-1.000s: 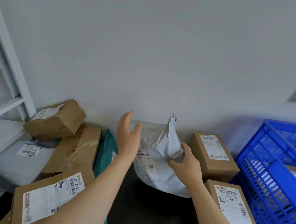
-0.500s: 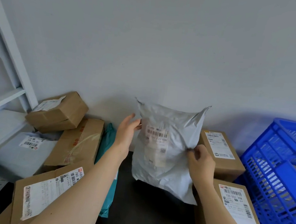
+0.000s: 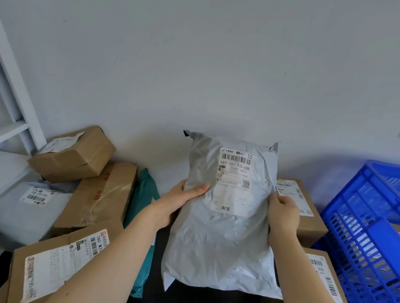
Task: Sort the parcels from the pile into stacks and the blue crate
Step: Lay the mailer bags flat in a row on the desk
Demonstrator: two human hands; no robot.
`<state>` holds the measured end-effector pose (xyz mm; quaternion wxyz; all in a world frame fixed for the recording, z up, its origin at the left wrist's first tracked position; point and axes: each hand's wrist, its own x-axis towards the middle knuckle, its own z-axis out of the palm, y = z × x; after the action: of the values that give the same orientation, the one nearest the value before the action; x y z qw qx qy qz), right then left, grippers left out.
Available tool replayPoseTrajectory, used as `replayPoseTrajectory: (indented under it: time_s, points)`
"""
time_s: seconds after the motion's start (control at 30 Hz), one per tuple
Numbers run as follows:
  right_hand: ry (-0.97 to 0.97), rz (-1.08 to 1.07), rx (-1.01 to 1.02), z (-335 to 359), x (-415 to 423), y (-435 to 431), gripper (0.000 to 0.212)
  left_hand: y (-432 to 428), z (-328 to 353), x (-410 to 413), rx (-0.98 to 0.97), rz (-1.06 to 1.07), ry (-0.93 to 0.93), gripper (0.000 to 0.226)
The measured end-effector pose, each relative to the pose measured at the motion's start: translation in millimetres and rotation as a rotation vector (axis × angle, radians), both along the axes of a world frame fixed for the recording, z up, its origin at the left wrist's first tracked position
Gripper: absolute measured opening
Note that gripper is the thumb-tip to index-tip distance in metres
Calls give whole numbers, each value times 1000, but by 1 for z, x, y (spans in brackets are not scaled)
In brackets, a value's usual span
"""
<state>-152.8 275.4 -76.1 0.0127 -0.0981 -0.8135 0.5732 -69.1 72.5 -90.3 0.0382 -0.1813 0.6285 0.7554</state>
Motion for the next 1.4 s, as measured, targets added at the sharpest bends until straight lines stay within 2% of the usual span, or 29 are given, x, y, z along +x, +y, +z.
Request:
replayPoseTrajectory:
  time_s: [0.1,0.13,0.23,0.33,0.4,0.47,0.53,0.57,0.7,0.83,0.97,1.07,1.17,1.27,1.4]
  points:
    - [-71,1,-72,4,2,2,26,0,1,1,41,48,-39,67]
    - [-90,9,-94,7,3,1,30,-1,1,1,48,60,-54,63]
    - [-121,34,-152,12,6,1,43,-3,-2,2,72,86,-76,76]
    - [-132,106,-174,17,10,4,36,-6,-6,4,88,110,-59,83]
    - [-131,170,-204,17,12,6,44,-9,-6,7,105,120,-39,84]
    - [-137,257,-232,18,16,8,48,-10,-5,10,136,128,-16,79]
    - [-161,353,-209,17,21,9,35,-8,-2,14,156,148,10,66]
    - [-171,393,-208,18,24,10,36,-7,-1,15,166,156,24,60]
    - [-234,483,-225,15,30,14,63,-7,-2,19,141,157,68,68]
    - [-237,555,-263,20,40,17,55,-6,-3,24,96,166,97,66]
    - [-203,549,-294,22,45,19,33,-3,3,30,81,131,94,56]
    - [-197,542,-308,21,50,18,38,0,10,32,38,110,92,69]
    - [-197,554,-338,19,54,19,25,3,18,34,-81,60,81,98]
    - [-216,574,-380,18,56,22,19,6,24,33,-185,63,102,96]
    - [-296,604,-415,19,58,28,30,4,21,29,-253,121,78,116]
